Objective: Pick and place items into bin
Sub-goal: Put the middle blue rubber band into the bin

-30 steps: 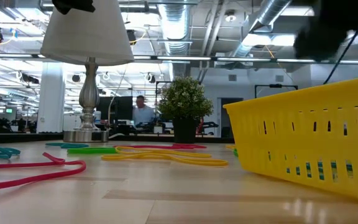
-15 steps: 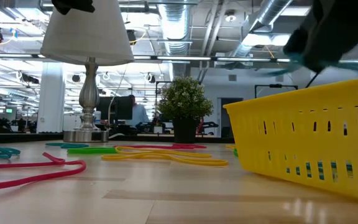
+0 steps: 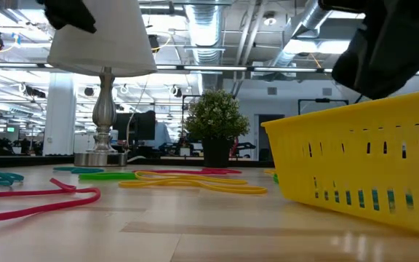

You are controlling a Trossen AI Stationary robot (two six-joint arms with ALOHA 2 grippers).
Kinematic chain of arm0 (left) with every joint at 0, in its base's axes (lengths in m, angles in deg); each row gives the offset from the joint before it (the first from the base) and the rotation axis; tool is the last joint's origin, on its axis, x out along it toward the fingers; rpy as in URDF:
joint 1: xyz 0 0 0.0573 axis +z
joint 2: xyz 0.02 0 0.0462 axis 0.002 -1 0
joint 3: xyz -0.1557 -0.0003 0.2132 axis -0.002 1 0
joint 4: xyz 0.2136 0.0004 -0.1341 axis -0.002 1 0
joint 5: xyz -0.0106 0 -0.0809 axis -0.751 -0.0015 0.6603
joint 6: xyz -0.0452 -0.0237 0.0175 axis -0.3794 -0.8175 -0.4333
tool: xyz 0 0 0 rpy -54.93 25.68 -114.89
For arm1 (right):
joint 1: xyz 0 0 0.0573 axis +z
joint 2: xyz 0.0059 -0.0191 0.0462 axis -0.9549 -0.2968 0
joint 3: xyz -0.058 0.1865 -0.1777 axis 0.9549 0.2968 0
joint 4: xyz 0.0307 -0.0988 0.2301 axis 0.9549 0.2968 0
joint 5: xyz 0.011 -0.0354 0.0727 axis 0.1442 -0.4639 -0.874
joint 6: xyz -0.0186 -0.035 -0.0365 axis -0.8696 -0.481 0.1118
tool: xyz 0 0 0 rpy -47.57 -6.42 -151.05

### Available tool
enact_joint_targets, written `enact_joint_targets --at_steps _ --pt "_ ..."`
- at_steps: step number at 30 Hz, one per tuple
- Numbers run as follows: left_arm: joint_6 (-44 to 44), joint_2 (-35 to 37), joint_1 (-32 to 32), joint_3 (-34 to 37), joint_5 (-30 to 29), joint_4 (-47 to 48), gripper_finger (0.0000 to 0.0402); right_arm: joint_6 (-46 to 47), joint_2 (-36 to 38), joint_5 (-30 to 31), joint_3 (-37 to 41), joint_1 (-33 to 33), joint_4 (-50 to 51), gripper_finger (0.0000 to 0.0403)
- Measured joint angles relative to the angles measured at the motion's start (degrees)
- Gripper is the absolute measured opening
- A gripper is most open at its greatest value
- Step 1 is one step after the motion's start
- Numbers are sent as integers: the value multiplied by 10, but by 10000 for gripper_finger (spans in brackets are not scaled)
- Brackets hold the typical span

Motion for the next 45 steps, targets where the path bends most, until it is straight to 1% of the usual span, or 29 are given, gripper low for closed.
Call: enact_joint_targets --at_steps 2,4,6,8,11,12,14,16,19,22,24,30,34,39,45 --pt "-12 -6 0 0 34 26 116 -5 0 0 0 -4 -13 100" --pt "-9 -15 -2 0 94 47 116 -30 0 4 0 -10 -33 106" --pt "11 -32 -12 4 147 44 116 -72 0 12 0 -18 -56 108" --pt "29 -47 -30 28 185 -7 116 -113 0 13 0 -28 -74 109" --pt "53 -76 -63 88 244 -128 116 -157 0 13 0 -46 -95 108" --pt "61 -89 -75 108 255 -164 116 -165 0 13 0 -52 -98 108" --pt "68 -117 -98 142 258 -206 116 -176 1 12 0 -63 -98 108" --pt "60 -144 -115 164 250 -217 116 -177 1 12 0 -74 -94 108" --pt "21 -184 -134 192 231 -226 116 -177 1 10 0 -88 -92 108" --pt "-9 -219 -149 211 233 -288 116 -177 1 9 0 -100 -92 108" --pt "-16 -243 -157 216 244 -308 116 -177 1 9 0 -107 -92 108" --pt "-6 -318 -179 217 243 -374 116 -177 1 8 0 -122 -92 108" --pt "-17 -359 -188 217 262 -412 116 -181 1 8 0 -129 -92 108" --pt "-66 -383 -188 217 286 -416 116 -181 1 7 0 -135 -92 108" --pt "-82 -384 -188 216 272 -433 116 -181 1 7 0 -136 -92 108"
